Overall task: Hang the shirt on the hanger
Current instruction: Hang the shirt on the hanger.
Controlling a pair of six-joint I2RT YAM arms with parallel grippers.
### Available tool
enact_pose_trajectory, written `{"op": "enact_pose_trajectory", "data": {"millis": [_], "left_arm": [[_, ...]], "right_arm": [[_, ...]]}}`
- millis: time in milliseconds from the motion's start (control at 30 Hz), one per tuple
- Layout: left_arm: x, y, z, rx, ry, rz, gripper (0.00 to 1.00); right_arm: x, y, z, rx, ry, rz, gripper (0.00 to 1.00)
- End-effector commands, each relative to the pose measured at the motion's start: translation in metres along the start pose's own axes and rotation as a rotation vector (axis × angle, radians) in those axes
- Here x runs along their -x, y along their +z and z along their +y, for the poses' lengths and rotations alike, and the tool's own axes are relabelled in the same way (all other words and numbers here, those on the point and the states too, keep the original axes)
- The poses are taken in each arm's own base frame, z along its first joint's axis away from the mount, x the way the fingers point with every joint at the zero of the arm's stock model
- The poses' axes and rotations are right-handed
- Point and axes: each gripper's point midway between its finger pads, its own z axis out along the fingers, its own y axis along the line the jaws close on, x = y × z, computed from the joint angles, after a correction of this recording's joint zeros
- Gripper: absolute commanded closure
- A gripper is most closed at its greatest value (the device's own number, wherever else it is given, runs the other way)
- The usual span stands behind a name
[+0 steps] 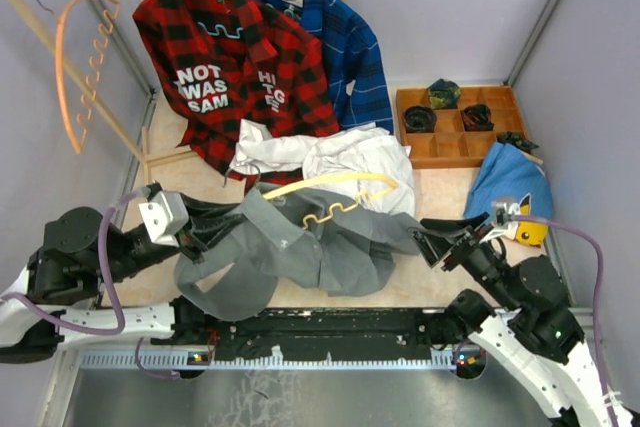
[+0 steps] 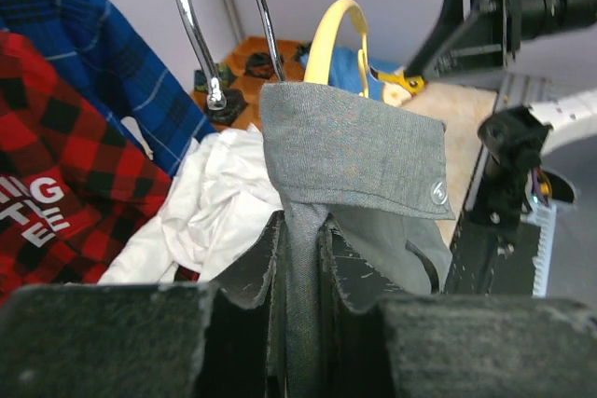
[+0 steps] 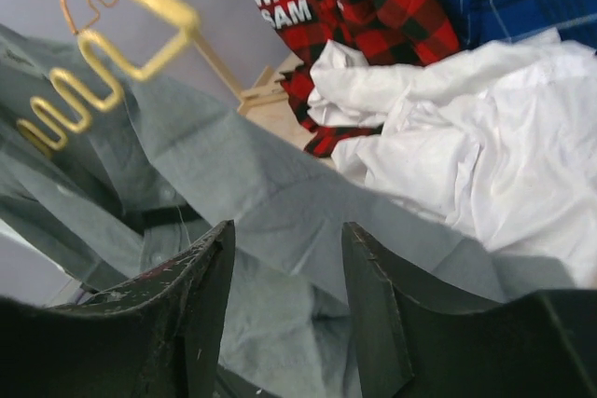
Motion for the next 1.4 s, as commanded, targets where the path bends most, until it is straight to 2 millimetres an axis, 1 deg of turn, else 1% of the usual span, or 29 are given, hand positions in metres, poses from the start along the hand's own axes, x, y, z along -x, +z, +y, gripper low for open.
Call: {"op": "enact_pose_trajectory", "data": {"millis": [0, 167, 233, 367, 467, 567, 633, 733, 800, 867, 1000, 1033, 1100, 1200, 1267, 1367], "left_arm": [[0.048, 0.003, 0.024, 0.130, -0.088, -0.163, 1.00], [0.051, 0.007, 0.033, 0.189, -0.083, -0.150, 1.00], [0.049, 0.009, 0.037, 0.216, -0.085, -0.142, 1.00], [0.047, 0.012, 0.040, 0.238, -0.096, -0.145, 1.00], [0.046, 0.014, 0.040, 0.243, -0.088, -0.140, 1.00], [0.046, 0.017, 0.040, 0.248, -0.075, -0.139, 1.00], [0.047, 0.017, 0.041, 0.253, -0.067, -0.138, 1.00], [0.049, 0.018, 0.042, 0.255, -0.060, -0.138, 1.00], [0.050, 0.018, 0.041, 0.248, -0.058, -0.140, 1.00], [0.053, 0.016, 0.039, 0.227, -0.057, -0.151, 1.00], [0.057, 0.015, 0.027, 0.155, -0.047, -0.167, 1.00], [0.056, 0.015, 0.024, 0.137, -0.041, -0.165, 1.00], [0.055, 0.016, 0.018, 0.098, -0.029, -0.163, 1.00], [0.054, 0.017, 0.014, 0.081, -0.024, -0.158, 1.00], [0.053, 0.018, 0.016, 0.090, -0.023, -0.152, 1.00], [0.053, 0.017, 0.017, 0.096, -0.021, -0.156, 1.00]], "right_arm": [[-0.008, 0.012, 0.007, 0.023, 0.096, 0.032, 0.52], [-0.012, 0.041, 0.024, 0.101, 0.133, 0.066, 0.56], [-0.008, 0.049, 0.033, 0.135, 0.153, 0.066, 0.58], [0.004, 0.059, 0.043, 0.167, 0.191, 0.031, 0.60], [0.005, 0.065, 0.046, 0.176, 0.220, 0.024, 0.61], [-0.001, 0.071, 0.056, 0.198, 0.246, 0.034, 0.63], [-0.010, 0.077, 0.066, 0.207, 0.241, 0.052, 0.63], [-0.026, 0.087, 0.091, 0.216, 0.201, 0.074, 0.63], [-0.038, 0.092, 0.102, 0.188, 0.163, 0.079, 0.62], [-0.050, 0.098, 0.105, 0.165, 0.154, 0.080, 0.61], [-0.066, 0.107, 0.095, 0.114, 0.203, 0.054, 0.58], [-0.068, 0.109, 0.092, 0.097, 0.214, 0.047, 0.57], [-0.069, 0.113, 0.094, 0.097, 0.223, 0.036, 0.56], [-0.066, 0.116, 0.112, 0.173, 0.200, 0.041, 0.51], [-0.065, 0.116, 0.127, 0.249, 0.184, 0.047, 0.44], [-0.068, 0.111, 0.151, 0.375, 0.159, 0.067, 0.35]]}}
